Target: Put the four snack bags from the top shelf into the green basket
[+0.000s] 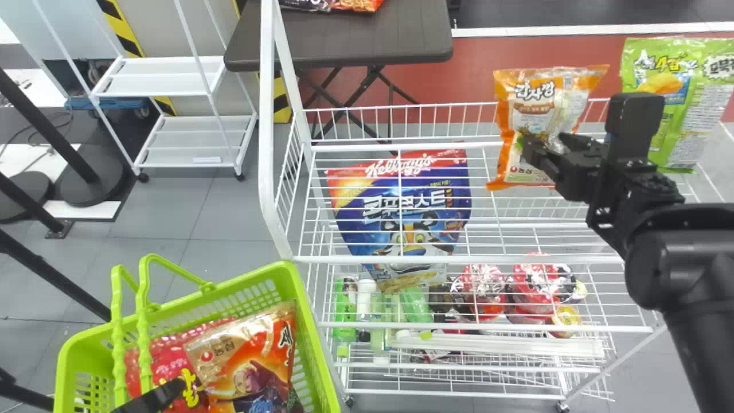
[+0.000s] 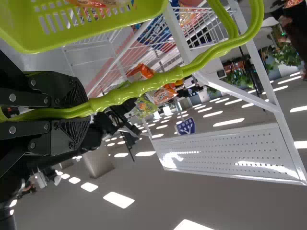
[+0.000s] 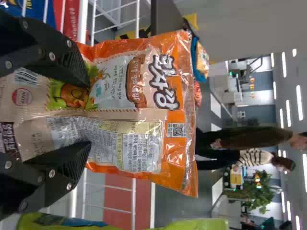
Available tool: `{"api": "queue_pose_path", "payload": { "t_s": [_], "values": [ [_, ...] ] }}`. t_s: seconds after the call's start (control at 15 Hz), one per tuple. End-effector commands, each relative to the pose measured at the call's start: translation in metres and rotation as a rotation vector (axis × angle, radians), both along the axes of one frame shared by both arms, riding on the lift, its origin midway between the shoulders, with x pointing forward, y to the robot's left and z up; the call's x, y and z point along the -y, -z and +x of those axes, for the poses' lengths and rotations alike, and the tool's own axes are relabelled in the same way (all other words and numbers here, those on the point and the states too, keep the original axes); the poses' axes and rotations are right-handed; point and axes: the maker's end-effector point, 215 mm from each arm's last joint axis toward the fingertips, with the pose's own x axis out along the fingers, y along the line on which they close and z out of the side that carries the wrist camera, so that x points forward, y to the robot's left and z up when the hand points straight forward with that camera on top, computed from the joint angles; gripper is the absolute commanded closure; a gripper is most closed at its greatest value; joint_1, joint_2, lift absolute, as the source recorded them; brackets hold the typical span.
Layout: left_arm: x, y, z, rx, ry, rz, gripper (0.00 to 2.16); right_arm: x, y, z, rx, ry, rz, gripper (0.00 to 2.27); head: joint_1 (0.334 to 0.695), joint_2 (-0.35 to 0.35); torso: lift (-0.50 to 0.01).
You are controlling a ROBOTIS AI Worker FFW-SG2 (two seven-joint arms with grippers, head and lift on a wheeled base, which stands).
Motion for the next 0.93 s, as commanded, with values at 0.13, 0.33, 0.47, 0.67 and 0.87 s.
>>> {"api": "queue_pose_path", "payload": {
  "t_s": [0.13,0.33,0.47,0.67,0.87],
  "values": [
    [0.000,-0.002,-0.001,0.006,0.000,-0.012,2.14,0.005,-0.010,-0.007,0.039,0.011,0.010,2.25,0.695,0.094,0.000],
    [-0.001,-0.001,-0.002,0.004,-0.003,-0.012,2.15,0.008,-0.026,-0.014,0.079,0.019,0.024,2.25,0.695,0.091,0.000],
    [-0.002,-0.001,-0.002,0.003,-0.006,-0.012,2.15,-0.004,-0.056,-0.036,0.136,-0.008,0.089,2.25,0.695,0.089,0.000],
    [-0.002,-0.001,-0.002,0.006,-0.005,-0.010,2.14,-0.032,-0.110,-0.078,0.216,-0.074,0.180,2.25,0.695,0.114,0.000],
    [-0.001,-0.001,-0.001,0.007,-0.003,-0.012,2.15,-0.074,-0.130,-0.126,0.176,-0.195,0.313,2.25,0.695,0.175,0.000]
  ]
}}
